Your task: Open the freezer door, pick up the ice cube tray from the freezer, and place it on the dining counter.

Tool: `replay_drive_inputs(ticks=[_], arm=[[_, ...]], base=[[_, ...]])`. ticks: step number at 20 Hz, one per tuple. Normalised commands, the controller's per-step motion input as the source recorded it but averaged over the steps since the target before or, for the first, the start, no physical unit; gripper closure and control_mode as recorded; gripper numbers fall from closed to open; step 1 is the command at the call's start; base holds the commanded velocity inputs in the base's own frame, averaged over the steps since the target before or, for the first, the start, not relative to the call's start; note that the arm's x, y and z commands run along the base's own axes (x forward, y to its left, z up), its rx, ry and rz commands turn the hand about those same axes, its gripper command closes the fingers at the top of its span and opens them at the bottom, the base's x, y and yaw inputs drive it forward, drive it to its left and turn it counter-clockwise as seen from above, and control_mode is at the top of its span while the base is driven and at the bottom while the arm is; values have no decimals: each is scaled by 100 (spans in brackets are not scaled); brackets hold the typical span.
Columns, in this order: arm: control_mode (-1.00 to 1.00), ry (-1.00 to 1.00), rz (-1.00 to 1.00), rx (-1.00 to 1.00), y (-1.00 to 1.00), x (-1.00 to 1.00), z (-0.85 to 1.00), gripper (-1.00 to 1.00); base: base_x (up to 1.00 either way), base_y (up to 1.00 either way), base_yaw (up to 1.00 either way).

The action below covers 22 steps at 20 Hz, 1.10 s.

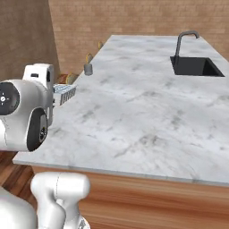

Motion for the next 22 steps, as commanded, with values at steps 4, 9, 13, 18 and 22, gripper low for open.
replay_drive_inputs(ticks=[4, 9, 13, 18, 22], arm=[[-100, 20, 41, 9, -8, 99, -72, 100], [-100, 17, 32, 1, 0, 99, -74, 100], [-100, 11, 25, 0, 4, 99, -74, 100], [-100, 1, 13, 0, 4, 92, -70, 100], [-100, -1, -1, 0, 0, 91, -35, 100]], base=[[0, 0, 0], [0, 0, 0], [0, 0, 0], [0, 0, 0], [0, 0, 0]])
